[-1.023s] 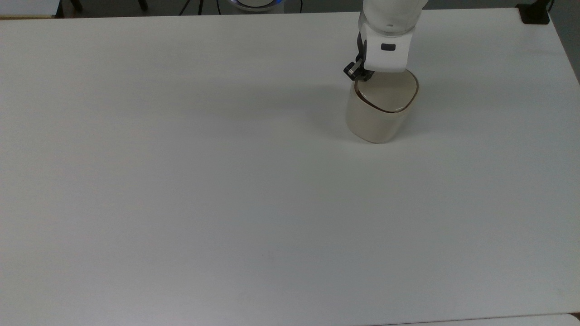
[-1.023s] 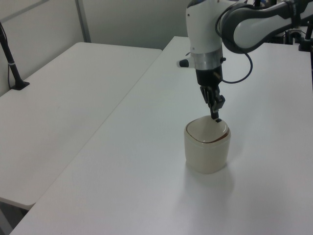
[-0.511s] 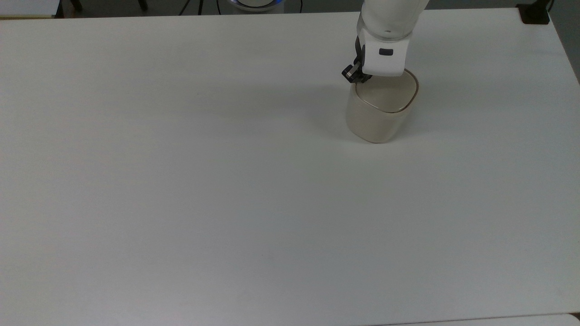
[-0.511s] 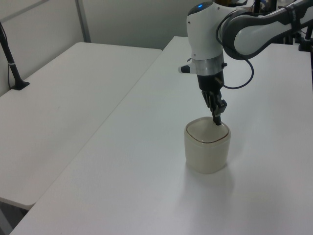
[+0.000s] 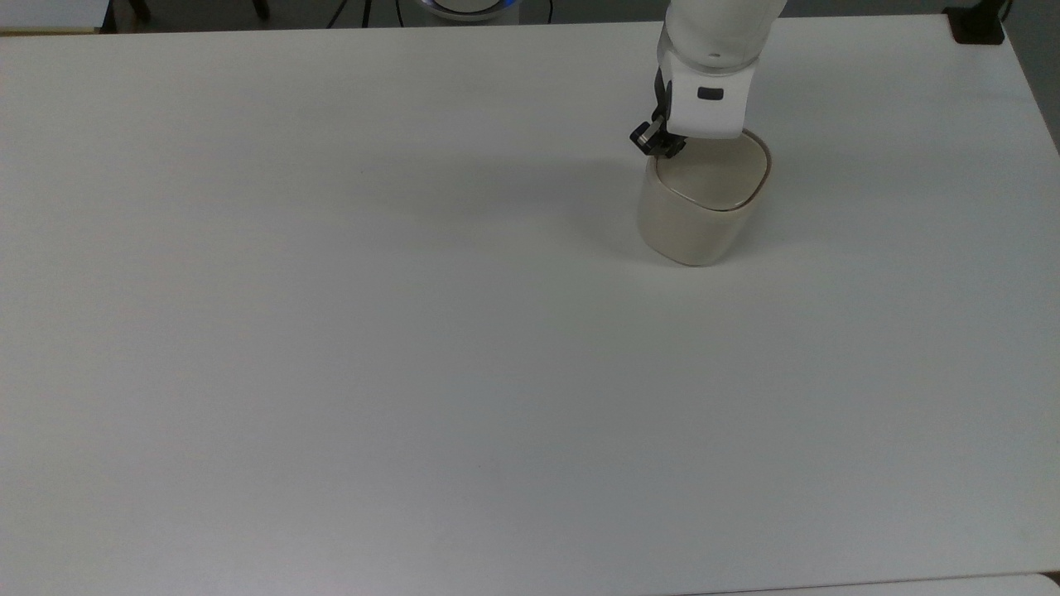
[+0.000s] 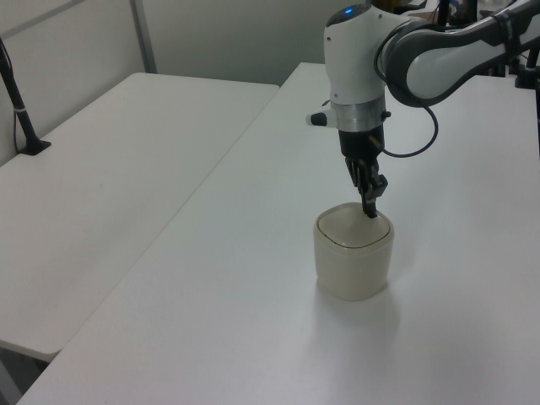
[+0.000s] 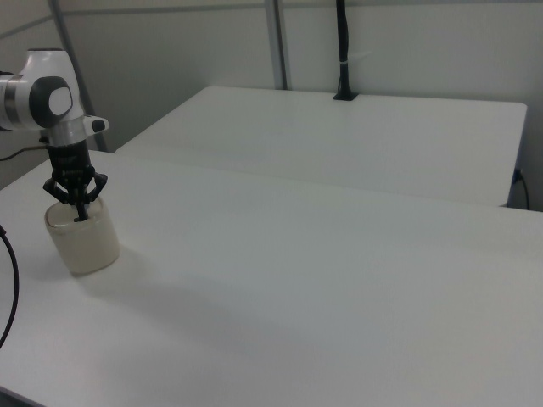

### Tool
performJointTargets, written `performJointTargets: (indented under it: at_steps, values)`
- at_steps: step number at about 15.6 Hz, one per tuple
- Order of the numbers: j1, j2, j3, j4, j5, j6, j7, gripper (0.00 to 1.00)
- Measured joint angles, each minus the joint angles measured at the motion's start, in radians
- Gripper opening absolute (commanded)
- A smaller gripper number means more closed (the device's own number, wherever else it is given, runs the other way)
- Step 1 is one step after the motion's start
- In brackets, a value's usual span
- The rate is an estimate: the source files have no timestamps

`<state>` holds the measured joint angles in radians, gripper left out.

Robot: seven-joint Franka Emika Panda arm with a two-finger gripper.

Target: Close the trash bin

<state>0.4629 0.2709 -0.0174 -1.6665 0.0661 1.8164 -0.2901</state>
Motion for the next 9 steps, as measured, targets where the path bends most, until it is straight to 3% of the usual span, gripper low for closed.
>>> performJointTargets:
  at_steps: [5,6,8,9]
  values:
    - [-0.005,-0.013,0.0,-0.002,-0.003,0.003,0.024,0.0]
    - [-0.021,-0.036,-0.002,-0.002,-0.004,-0.007,0.037,0.14]
    - [-0.06,-0.09,-0.005,-0.001,-0.006,-0.049,0.041,0.86]
    - [-0.087,-0.126,-0.006,0.0,-0.008,-0.088,0.043,1.0]
